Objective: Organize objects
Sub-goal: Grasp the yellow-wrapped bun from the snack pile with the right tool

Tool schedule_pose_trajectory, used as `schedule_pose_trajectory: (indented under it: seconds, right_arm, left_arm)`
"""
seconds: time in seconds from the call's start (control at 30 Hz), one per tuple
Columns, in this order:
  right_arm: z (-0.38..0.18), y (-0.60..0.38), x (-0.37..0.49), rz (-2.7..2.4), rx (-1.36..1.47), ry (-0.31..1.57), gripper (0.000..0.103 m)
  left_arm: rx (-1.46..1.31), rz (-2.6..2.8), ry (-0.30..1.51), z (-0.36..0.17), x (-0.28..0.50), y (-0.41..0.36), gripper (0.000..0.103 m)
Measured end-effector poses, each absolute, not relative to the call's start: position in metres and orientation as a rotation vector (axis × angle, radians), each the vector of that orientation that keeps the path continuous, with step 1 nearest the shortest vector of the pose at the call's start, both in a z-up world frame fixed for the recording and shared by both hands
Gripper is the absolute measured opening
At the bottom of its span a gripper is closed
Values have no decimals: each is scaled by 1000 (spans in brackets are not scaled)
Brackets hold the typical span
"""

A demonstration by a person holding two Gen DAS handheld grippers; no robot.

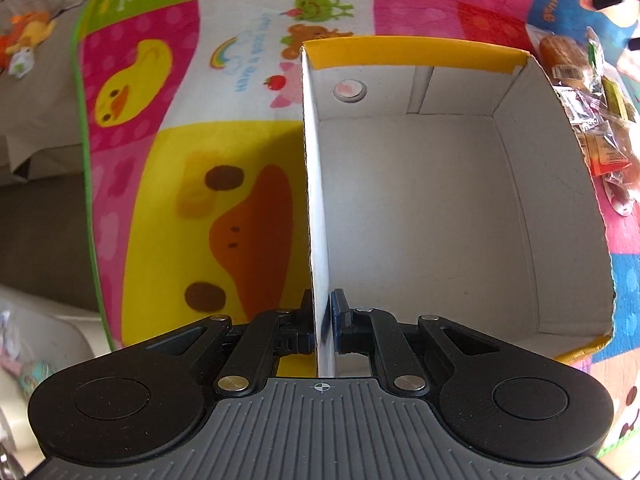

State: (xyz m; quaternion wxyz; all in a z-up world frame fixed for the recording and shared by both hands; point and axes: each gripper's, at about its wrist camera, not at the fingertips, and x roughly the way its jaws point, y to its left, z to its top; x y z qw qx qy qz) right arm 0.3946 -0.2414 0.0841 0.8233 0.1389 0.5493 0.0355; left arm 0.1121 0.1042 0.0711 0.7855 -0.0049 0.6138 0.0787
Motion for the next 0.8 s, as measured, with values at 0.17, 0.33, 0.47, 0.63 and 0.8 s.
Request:
schedule_pose_trajectory:
  seconds: [0.17,0.33,0.47,0.63,0.8]
  right_arm:
    - [54,-223,419,115,190,1256,46]
    - [62,-213,377,233,182,1284,32]
    - [75,-193,319,305,124,1294,33]
    - [76,-189,252,303,183,1361,27]
    - [81,-196,194,222,167,1349,27]
  left_arm:
    - [-3,181,1345,75,97,104,10]
    - [-29,176,1354,72,98,111,10]
    - [-39,144,1368,69,105,112,10]
    - [-7,78,1369,70,109,110,10]
    - [18,36,1359,72,102,113,10]
